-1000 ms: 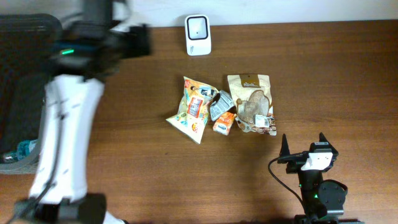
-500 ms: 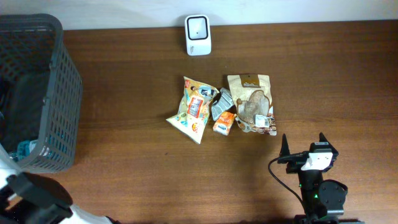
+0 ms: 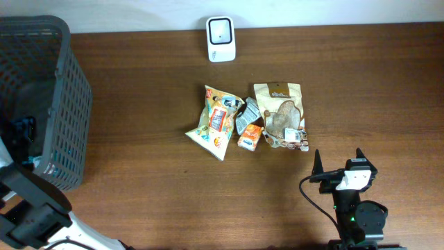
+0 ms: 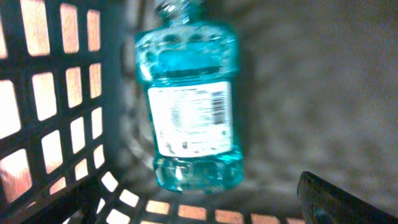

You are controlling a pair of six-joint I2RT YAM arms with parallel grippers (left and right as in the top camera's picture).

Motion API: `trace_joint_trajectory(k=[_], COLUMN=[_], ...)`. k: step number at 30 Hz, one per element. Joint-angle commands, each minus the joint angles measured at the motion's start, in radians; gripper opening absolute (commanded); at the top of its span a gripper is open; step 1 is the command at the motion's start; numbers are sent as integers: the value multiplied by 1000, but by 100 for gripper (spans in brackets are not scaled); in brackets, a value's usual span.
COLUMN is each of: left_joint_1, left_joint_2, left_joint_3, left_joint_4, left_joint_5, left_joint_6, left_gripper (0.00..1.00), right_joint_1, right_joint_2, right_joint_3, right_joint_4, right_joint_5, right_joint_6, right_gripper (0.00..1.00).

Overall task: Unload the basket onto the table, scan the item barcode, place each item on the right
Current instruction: 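Reach the left gripper into the basket and grasp the teal Listerine mouthwash bottle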

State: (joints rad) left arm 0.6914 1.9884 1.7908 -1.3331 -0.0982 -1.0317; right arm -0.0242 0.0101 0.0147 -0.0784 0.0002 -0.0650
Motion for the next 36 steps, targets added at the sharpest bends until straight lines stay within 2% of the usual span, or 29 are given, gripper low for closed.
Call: trace_joint_trajectory(k=[1, 4, 9, 11, 13, 16, 22, 32, 36], left_joint_1=[3, 2, 2, -3, -8, -8, -35, -39, -39], left_joint_2=[16, 16, 21, 51, 61, 61, 80, 153, 153], left_joint_3=[-100, -147, -155, -155, -155, -123, -126, -142, -142], left_joint_4=[37, 97, 93, 177, 247, 224, 78, 227, 241], left_joint_5=[-14, -16, -77, -72, -78, -147, -139, -134, -105], left_joint_6=[-101, -103, -98, -34, 80, 84, 30, 35, 43], left_gripper=[99, 99, 99, 99, 99, 100, 99, 100, 76], right_joint_1=[5, 5, 5, 5, 5, 5, 5, 5, 5], right_joint_2=[-6, -6, -6, -6, -6, -6, -6, -6, -6], right_joint_3=[-9, -9, -9, -9, -9, -9, -9, -9, -9], right_joint_4=[-3, -3, -3, -3, -3, -3, -3, -3, -3], right_joint_5=[5, 5, 5, 5, 5, 5, 5, 5, 5], right_joint_6=[-6, -6, -6, -6, -6, -6, -6, -6, -6], right_gripper=[98, 98, 98, 99, 98, 98, 98, 98, 98])
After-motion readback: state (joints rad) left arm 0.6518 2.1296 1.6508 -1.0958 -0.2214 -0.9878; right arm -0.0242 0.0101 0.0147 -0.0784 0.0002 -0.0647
